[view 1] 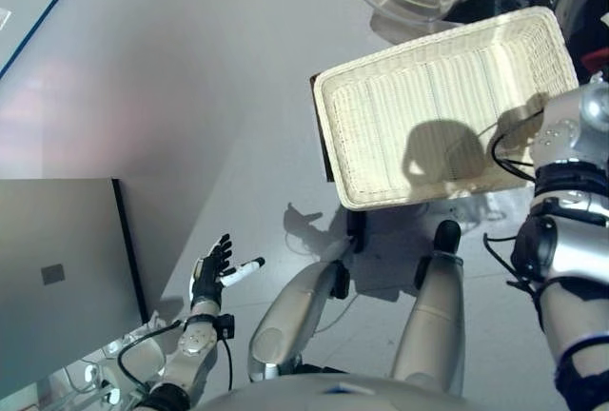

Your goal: Pick up the clothes and place them into the washing machine

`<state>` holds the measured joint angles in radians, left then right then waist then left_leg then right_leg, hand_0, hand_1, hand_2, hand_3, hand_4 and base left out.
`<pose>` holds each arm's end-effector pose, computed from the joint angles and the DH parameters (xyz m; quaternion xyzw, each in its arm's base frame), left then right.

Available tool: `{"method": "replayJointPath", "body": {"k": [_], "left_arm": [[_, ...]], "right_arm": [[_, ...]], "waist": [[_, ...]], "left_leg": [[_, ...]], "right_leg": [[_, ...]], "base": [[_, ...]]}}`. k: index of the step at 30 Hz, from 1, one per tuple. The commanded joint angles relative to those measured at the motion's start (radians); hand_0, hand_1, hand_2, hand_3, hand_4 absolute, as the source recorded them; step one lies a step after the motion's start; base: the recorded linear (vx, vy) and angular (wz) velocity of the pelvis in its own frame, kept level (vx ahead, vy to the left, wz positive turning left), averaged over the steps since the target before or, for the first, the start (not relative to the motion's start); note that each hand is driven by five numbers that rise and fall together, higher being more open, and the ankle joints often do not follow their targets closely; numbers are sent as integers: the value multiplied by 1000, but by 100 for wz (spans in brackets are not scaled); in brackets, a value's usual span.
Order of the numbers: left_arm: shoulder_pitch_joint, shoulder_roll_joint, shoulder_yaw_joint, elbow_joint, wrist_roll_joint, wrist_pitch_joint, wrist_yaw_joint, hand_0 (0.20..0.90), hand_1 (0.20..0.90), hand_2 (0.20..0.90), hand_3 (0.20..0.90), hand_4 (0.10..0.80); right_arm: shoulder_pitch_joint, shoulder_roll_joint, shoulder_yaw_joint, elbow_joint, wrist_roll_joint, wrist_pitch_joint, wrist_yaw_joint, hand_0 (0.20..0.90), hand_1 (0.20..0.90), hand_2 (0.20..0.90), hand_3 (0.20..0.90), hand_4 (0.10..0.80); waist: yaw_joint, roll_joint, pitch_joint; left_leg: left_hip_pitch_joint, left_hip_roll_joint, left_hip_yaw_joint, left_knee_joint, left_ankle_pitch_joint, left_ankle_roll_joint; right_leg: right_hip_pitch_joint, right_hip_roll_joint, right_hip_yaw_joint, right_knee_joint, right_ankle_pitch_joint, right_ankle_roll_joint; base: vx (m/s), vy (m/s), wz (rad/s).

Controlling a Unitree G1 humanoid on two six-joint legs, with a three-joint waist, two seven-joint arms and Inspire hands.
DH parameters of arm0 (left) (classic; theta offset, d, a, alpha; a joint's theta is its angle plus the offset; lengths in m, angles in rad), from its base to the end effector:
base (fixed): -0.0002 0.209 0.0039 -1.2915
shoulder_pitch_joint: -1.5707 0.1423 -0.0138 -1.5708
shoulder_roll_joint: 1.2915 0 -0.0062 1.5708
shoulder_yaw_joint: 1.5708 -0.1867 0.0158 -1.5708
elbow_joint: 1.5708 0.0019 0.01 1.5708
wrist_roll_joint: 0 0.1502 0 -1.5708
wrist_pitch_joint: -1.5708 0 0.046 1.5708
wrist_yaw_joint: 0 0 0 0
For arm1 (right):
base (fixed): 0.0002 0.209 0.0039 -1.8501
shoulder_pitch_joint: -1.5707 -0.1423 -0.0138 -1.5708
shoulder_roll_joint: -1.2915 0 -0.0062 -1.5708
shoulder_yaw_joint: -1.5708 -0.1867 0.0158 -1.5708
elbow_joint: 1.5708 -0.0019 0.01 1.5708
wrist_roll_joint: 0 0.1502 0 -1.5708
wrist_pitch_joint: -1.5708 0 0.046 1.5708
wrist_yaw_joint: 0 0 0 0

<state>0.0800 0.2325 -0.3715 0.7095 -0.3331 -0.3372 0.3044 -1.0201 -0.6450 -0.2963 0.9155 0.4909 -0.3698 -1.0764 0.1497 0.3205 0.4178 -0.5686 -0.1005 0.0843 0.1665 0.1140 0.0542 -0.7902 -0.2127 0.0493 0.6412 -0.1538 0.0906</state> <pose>0.1345 0.1688 -0.0882 0.0388 0.2502 0.0846 0.9637 0.3341 -0.3168 0.2456 0.2426 -0.2427 -0.6446 0.6832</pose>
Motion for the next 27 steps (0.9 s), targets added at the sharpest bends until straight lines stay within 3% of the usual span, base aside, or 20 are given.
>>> {"method": "replayJointPath", "body": {"k": [1, 3, 5, 6, 12, 18, 19, 20, 22, 25, 27], "left_arm": [[21, 1, 31, 16, -26, -36, 62, 900, 900, 900, 900, 800], [18, 7, 49, 27, -42, -34, 73, 900, 900, 900, 900, 800], [25, 12, 61, 33, -60, -35, 82, 900, 900, 900, 900, 800], [27, 5, 68, 42, -65, -33, 84, 900, 900, 900, 900, 800], [20, 21, 82, 36, -75, -44, 96, 900, 900, 900, 900, 800], [52, 46, 92, -5, -57, -65, 98, 900, 900, 900, 900, 800], [51, 42, 90, -6, -58, -64, 98, 900, 900, 900, 900, 800], [67, 57, 97, -22, -46, -73, 98, 900, 900, 900, 900, 800], [69, 54, 99, -19, -45, -74, 99, 900, 900, 900, 900, 800], [57, 49, 119, -3, -72, -76, 87, 900, 900, 900, 900, 800], [47, 38, 112, 2, -114, -82, 62, 900, 900, 900, 900, 800]], "right_arm": [[-58, -173, 43, -161, -84, -123, -59, 200, 200, 200, 200, 300], [-86, -163, 67, -142, -68, -150, -48, 200, 200, 200, 200, 300], [-124, -164, 104, -116, -53, -159, -36, 200, 200, 200, 200, 300], [-126, -162, 109, -109, -40, -170, -26, 200, 200, 200, 200, 300], [-204, -220, 169, -137, -50, -167, -31, 200, 200, 200, 200, 300], [-357, -422, 301, -142, -100, -108, -43, 200, 200, 200, 200, 300], [-370, -426, 314, -134, -96, -110, -41, 269, 269, 269, 269, 349], [-414, -497, 356, -105, -84, -102, -28, 900, 900, 900, 900, 800], [-457, -526, 409, -50, -46, -112, 18, 900, 900, 900, 900, 800], [-401, -495, 408, -14, 11, -133, 99, 900, 900, 900, 900, 800], [-353, -410, 368, 6, 45, -126, 147, 900, 900, 900, 900, 800]], "waist": [[-67, 38, 29], [-58, -6, 54], [-33, -39, 66], [-29, -52, 63], [-35, -69, 51], [-25, -57, 6], [-27, -54, 7], [-22, -52, -10], [-21, -47, -14], [-25, -42, -17], [-27, -30, -14]], "left_leg": [[-126, 45, -73, 243, -125, -67], [-194, 39, -143, 361, -161, -61], [-207, 16, -249, 403, -180, -63], [-200, 16, -276, 397, -184, -68], [-213, 57, -247, 405, -185, -67], [-168, 77, -211, 304, -146, -93], [-166, 76, -211, 300, -143, -94], [-147, 76, -204, 265, -131, -109], [-133, 76, -201, 245, -121, -116], [-100, 75, -195, 205, -115, -119], [-72, 73, -190, 184, -118, -119]], "right_leg": [[55, 81, -55, -69, -2, -52], [0, 127, -37, 4, -14, -71], [-31, 153, -10, 40, -13, -75], [-32, 159, -5, 37, -20, -74], [-51, 194, 2, 59, -43, -83], [-39, 176, 4, 27, -50, -83], [-39, 175, 4, 26, -50, -83], [-35, 164, 1, 26, -58, -79], [-26, 158, 1, 16, -56, -78], [-7, 158, 3, -14, -41, -73], [16, 159, 12, -48, -25, -68]], "base": [[-76, -155, -16], [-61, -134, -22], [9, -29, -62], [14, -76, -85], [0, -75, -7], [13, 8, -1], [27, 21, 8], [28, 27, 9], [25, 26, 8], [12, 23, -5], [-6, 49, -13]]}}
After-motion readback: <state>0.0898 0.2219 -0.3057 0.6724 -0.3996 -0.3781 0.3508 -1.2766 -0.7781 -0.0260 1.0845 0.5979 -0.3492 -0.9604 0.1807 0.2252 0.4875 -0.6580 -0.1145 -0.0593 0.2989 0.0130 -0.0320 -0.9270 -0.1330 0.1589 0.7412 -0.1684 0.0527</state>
